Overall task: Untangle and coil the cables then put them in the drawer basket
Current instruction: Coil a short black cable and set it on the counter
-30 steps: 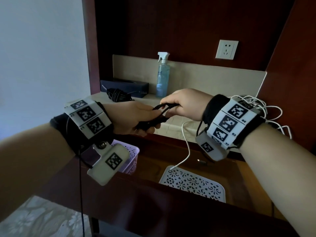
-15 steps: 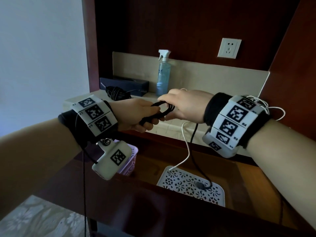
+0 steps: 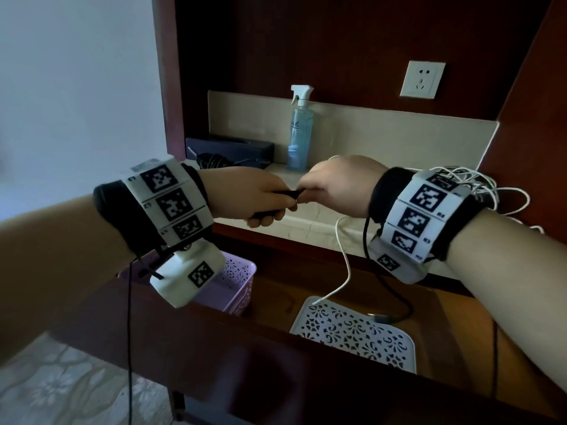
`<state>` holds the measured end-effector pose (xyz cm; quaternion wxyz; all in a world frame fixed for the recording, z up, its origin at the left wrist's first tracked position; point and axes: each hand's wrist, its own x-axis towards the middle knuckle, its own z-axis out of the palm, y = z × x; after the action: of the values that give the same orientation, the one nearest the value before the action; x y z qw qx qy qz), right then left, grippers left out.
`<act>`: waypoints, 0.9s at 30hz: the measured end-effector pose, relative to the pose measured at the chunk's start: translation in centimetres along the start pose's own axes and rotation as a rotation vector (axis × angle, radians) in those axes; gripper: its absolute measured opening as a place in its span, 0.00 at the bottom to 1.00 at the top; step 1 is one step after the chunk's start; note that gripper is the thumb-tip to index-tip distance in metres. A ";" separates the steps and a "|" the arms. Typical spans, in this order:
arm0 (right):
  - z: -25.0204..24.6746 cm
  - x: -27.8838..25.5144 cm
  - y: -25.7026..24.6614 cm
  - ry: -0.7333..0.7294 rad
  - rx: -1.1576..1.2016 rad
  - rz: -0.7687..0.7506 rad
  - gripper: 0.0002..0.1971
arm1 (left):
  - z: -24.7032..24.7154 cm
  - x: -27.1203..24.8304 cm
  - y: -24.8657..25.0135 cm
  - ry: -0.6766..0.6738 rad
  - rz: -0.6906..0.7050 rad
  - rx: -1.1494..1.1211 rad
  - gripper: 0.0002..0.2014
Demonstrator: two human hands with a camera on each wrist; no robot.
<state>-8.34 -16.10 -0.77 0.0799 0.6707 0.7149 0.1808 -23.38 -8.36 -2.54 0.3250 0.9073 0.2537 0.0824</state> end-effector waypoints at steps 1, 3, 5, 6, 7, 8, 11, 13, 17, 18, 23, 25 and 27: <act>-0.2 0.1 0.0 0.010 0.009 -0.010 0.18 | -0.1 -0.2 0.2 0.030 0.005 0.073 0.12; -0.6 0.3 0.1 0.033 0.005 -0.027 0.18 | -0.3 -0.3 0.2 0.063 0.019 0.160 0.11; -0.8 0.3 0.2 0.043 -0.006 -0.027 0.19 | -0.3 -0.4 0.2 0.092 0.033 0.207 0.11; -0.8 0.4 0.2 0.049 -0.005 -0.021 0.19 | -0.3 -0.5 0.2 0.107 0.039 0.216 0.12; -0.8 0.4 0.2 0.056 0.000 -0.014 0.19 | -0.2 -0.4 0.0 0.119 0.038 0.214 0.12; -0.8 0.4 0.1 0.066 0.005 -0.008 0.19 | -0.1 -0.4 -0.1 0.133 0.032 0.211 0.12; -0.6 0.5 -0.1 0.088 0.029 0.005 0.18 | 0.5 -0.5 -0.5 0.238 0.001 0.132 0.12; -0.3 0.4 -0.1 0.086 0.051 0.014 0.17 | 0.8 -0.1 -0.9 0.226 0.003 0.039 0.10; 0.1 -0.1 0.6 0.071 0.406 0.030 0.11 | 0.4 0.3 -1.5 0.086 -0.012 -0.275 0.13; 0.1 -0.3 0.9 0.069 0.514 0.037 0.09 | 0.2 0.3 -1.8 0.052 -0.021 -0.332 0.14; -0.1 -0.4 1.7 0.259 0.889 0.047 0.08 | 0.2 -0.2 -2.6 -0.095 0.103 -0.619 0.13; 0.6 0.1 1.9 0.319 1.071 0.060 0.07 | 0.2 -0.4 -2.5 -0.135 0.148 -0.720 0.12; 1.4 0.8 1.7 0.315 1.186 0.069 0.09 | 0.0 -0.5 -2.3 -0.167 0.176 -0.778 0.10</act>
<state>-6.32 -15.02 -1.31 -0.4194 0.5889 0.6749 -0.1481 -24.74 -7.16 -3.99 0.6552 0.7385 0.0977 0.1256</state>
